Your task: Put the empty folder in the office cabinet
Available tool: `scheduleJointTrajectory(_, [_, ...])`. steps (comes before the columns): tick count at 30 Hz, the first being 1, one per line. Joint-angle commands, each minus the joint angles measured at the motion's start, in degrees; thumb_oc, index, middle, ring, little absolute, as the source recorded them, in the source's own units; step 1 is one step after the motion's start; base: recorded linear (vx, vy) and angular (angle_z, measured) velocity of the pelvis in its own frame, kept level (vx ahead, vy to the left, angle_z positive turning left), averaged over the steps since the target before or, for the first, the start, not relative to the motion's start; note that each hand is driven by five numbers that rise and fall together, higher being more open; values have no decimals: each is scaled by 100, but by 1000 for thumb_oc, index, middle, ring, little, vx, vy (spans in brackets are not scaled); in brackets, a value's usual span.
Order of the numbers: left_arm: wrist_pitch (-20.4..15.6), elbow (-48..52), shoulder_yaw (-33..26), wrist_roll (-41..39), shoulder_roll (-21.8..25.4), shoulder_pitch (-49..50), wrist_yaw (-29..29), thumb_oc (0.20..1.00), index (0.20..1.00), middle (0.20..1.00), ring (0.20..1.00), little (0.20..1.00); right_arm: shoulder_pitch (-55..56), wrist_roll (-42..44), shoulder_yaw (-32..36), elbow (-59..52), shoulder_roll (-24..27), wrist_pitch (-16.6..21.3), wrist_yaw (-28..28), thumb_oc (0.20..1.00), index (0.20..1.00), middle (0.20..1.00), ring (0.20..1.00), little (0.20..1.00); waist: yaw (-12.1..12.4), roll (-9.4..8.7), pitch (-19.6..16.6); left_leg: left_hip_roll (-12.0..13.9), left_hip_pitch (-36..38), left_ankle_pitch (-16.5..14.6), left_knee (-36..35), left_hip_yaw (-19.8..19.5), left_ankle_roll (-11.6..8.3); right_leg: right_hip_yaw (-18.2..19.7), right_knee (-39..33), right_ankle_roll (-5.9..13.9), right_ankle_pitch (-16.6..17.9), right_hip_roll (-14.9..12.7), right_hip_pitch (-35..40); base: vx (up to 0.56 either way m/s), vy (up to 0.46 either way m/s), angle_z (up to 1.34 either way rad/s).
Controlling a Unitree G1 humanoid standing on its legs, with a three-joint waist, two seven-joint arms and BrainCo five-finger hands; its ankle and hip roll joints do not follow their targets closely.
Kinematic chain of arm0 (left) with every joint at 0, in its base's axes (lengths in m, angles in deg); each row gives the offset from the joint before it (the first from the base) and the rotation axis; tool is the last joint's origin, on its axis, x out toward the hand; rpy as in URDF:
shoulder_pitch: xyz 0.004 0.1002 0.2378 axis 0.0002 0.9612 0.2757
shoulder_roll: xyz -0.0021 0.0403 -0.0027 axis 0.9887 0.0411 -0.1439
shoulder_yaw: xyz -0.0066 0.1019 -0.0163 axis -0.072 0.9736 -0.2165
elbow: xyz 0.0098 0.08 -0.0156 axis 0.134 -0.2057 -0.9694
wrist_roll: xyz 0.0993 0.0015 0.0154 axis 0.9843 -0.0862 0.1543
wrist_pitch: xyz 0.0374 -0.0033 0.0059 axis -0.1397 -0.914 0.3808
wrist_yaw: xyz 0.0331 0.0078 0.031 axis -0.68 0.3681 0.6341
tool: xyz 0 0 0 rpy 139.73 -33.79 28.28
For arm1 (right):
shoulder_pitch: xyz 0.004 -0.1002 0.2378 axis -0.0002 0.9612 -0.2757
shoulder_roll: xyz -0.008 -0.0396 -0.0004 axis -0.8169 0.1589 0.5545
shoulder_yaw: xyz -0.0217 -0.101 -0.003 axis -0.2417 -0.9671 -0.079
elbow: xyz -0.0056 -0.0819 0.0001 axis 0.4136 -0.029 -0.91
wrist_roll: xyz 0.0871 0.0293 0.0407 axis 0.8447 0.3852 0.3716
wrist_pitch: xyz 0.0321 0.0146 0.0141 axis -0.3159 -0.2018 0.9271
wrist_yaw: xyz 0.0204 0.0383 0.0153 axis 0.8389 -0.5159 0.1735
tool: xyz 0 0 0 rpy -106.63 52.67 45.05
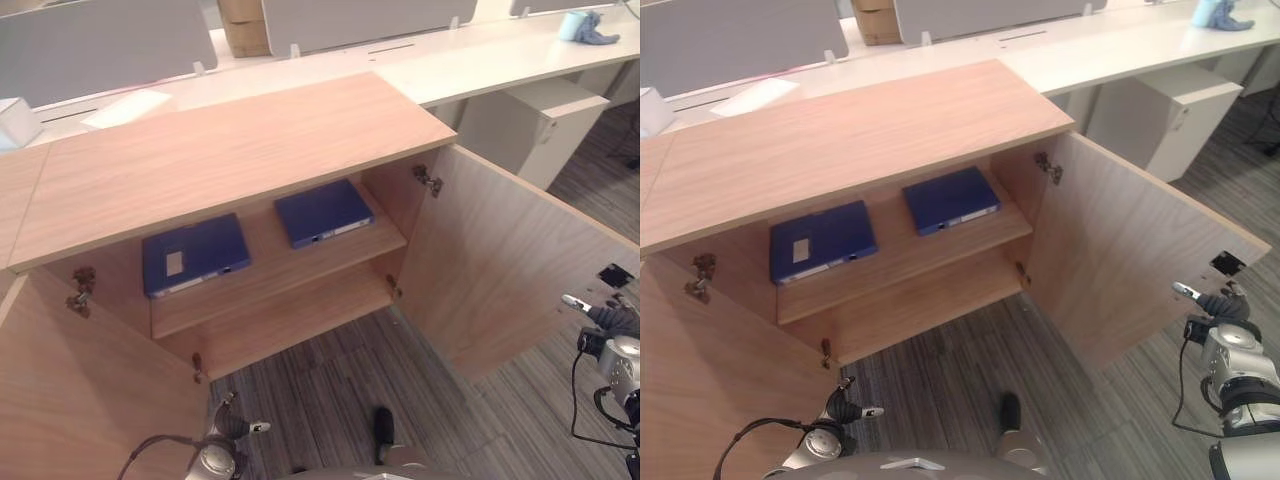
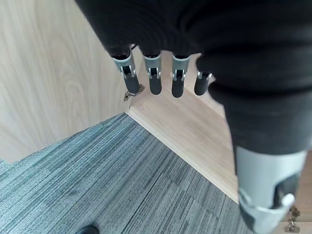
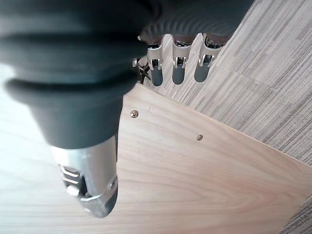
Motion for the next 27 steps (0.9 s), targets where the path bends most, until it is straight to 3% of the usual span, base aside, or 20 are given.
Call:
scheduleJointTrajectory(1, [-235, 377, 98, 217, 356, -222, 129, 1000, 1000, 1000, 1000, 1000, -1708, -358, -2076, -2870, -140, 104, -2425, 1000, 1000, 1000, 1000, 1000, 500, -228, 30, 21, -193, -452, 8, -319, -149, 139, 32, 418, -126, -319, -99, -26, 20, -41])
scheduleJointTrajectory(2, [-243, 432, 87, 232, 349, -230, 157, 1000, 1000, 1000, 1000, 1000, -1810, -369, -2518, -3323, -91, 42, -2650, 1000, 1000, 1000, 1000, 1000, 507, -229, 31, 22, -199, -448, 8, -313, -153, 141, 32, 415, -128, -320, -105, -32, 19, -40])
scheduleJointTrajectory(3, [-243, 432, 82, 232, 349, -232, 157, 1000, 1000, 1000, 1000, 1000, -1816, -367, -2523, -3324, -93, 41, -2649, 1000, 1000, 1000, 1000, 1000, 498, -239, 16, 10, -225, -431, 8, -314, -151, 144, 30, 415, -116, -333, -129, -32, 16, -42])
scheduleJointTrajectory(4, [-251, 610, 97, 277, 363, -239, 218, 1000, 1000, 1000, 1000, 1000, -2030, -354, -3246, -4133, 51, -54, -3093, 1000, 1000, 1000, 1000, 1000, 527, -247, 27, 19, -233, -432, 8, -318, -156, 133, 29, 413, -118, -342, -131, -21, 7, -47])
scheduleJointTrajectory(9, [-242, 922, 199, 369, 435, -179, 300, 1000, 1000, 1000, 1000, 1000, -2215, -235, -3897, -4599, -301, -104, -3155, 1000, 1000, 1000, 1000, 1000, 656, -239, 0, 28, -250, -430, 8, -380, -153, 62, 27, 402, -123, -374, -96, -4, 4, 5])
scheduleJointTrajectory(17, [-222, 943, 190, 492, 493, -211, 258, 1000, 1000, 1000, 1000, 1000, -1920, -439, -3746, -4354, -899, 1, -2955, 1000, 1000, 1000, 1000, 1000, 758, -252, -8, 6, -284, -415, 8, -449, -125, 5, 44, 404, -119, -429, -78, 0, 11, 47])
scheduleJointTrajectory(24, [-208, 930, 105, 565, 518, -223, 234, 1000, 1000, 1000, 1000, 1000, -1556, -525, -3531, -4400, -830, 62, -2929, 1000, 1000, 1000, 1000, 1000, 739, -284, 4, -5, -298, -419, 8, -456, -116, 5, 55, 421, -118, -455, -88, 3, 13, -11])
scheduleJointTrajectory(27, [-199, 878, 49, 578, 532, -246, 236, 1000, 1000, 1000, 1000, 1000, -1478, -539, -3297, -4444, -543, 197, -2863, 1000, 1000, 1000, 1000, 1000, 707, -335, -6, -11, -289, -428, 8, -439, -118, 15, 58, 437, -120, -454, -77, -3, 6, -3])
